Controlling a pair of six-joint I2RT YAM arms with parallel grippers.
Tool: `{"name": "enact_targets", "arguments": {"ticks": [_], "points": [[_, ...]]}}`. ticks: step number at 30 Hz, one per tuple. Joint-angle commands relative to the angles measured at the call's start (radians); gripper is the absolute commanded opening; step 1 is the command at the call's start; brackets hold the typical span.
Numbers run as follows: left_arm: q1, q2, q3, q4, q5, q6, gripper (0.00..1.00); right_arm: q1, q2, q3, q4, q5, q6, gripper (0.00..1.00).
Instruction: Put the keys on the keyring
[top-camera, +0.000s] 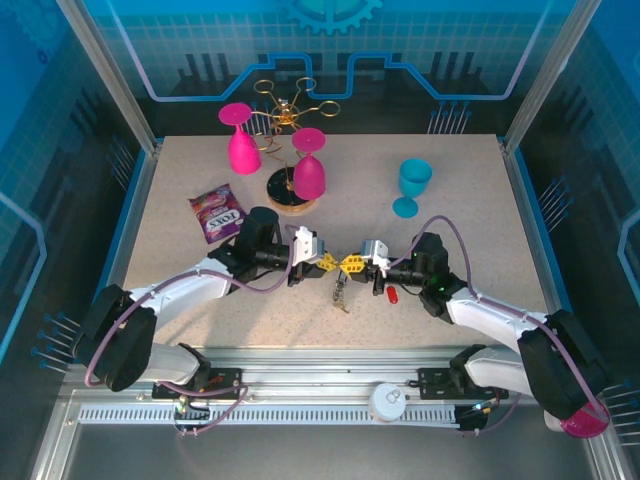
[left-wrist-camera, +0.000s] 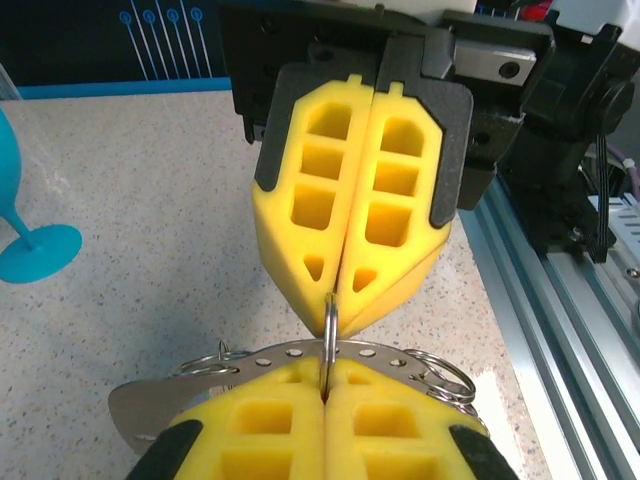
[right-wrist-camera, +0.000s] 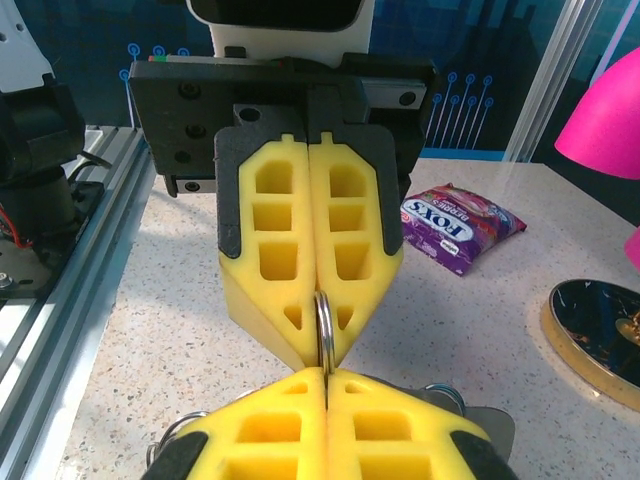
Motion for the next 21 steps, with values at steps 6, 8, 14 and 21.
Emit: {"name": "enact_targets", "arguments": {"ticks": [6,8,14,21], "points": [[-0.003,-0.029,0.043,-0.036,-0.006,0.024,0.0,0.026,-0.04,0.065,-0.081,-0.023,-0.063,0.0],[-0.004,-0.028,0.036,-0.004,0.002,0.006,0.0,0.025,-0.041,0.048,-0.028,-0.01,-0.031,0.19],[-0.004,-0.019,-0.006,0.126,0.036,-0.059,0.0,0.004,-0.014,0.014,0.084,-0.026,0.021,0.29],[-0.005,-0.001,-0.029,0.201,0.068,-0.088,0.0,0.005,0.033,0.018,0.144,-0.045,0.05,0.21]]}}
